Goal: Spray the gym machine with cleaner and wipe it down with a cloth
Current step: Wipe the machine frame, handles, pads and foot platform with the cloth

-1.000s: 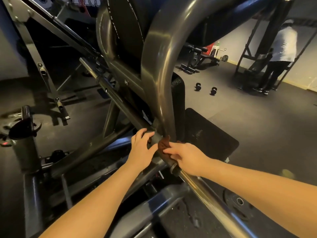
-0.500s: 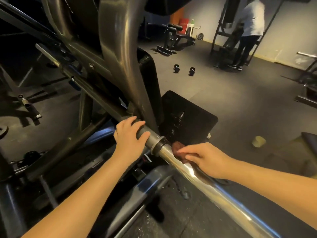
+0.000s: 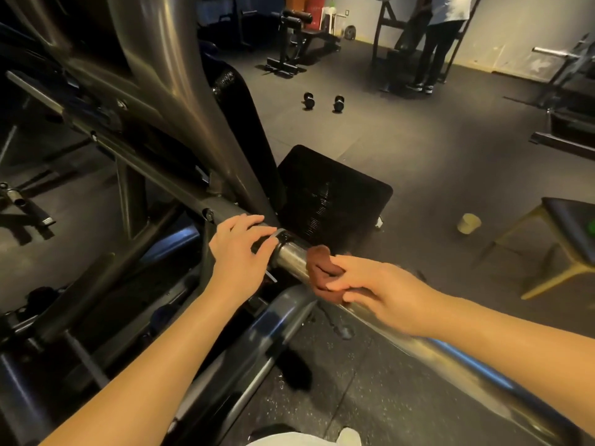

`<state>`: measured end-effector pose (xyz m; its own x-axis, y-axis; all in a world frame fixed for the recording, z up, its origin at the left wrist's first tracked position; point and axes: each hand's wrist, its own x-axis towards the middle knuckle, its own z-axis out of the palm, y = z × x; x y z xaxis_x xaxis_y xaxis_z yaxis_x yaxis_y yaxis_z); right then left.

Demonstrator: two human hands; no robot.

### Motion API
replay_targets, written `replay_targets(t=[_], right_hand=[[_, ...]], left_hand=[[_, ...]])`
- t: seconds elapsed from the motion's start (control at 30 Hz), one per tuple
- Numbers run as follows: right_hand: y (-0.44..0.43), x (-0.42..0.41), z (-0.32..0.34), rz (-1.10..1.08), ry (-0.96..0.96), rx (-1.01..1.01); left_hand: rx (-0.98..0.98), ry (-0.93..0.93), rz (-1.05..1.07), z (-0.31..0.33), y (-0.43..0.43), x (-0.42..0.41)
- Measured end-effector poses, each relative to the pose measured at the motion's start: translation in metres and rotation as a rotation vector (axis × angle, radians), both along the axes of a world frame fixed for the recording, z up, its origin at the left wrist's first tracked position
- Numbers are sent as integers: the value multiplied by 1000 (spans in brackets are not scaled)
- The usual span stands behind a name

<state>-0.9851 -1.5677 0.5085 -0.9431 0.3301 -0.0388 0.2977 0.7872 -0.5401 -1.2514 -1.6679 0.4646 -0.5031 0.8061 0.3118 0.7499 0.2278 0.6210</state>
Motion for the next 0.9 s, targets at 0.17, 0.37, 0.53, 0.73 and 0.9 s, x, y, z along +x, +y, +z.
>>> replay_targets(t=[0.17, 0.37, 0.53, 0.73, 0.9], right_hand=[[-11, 17, 12, -3, -61, 44], [-3, -63, 12, -234, -80, -127], [-6, -70, 2, -271, -173, -96], [-20, 1, -3, -285, -336, 122], [-31, 15, -7, -288, -397, 282]], left_hand=[[25, -9, 21, 0, 0, 2], [-23, -34, 43, 8, 4, 2], [22, -58, 48, 7, 2, 5], [-15, -68, 42, 6, 0, 7], [-19, -95, 23, 5, -2, 6]])
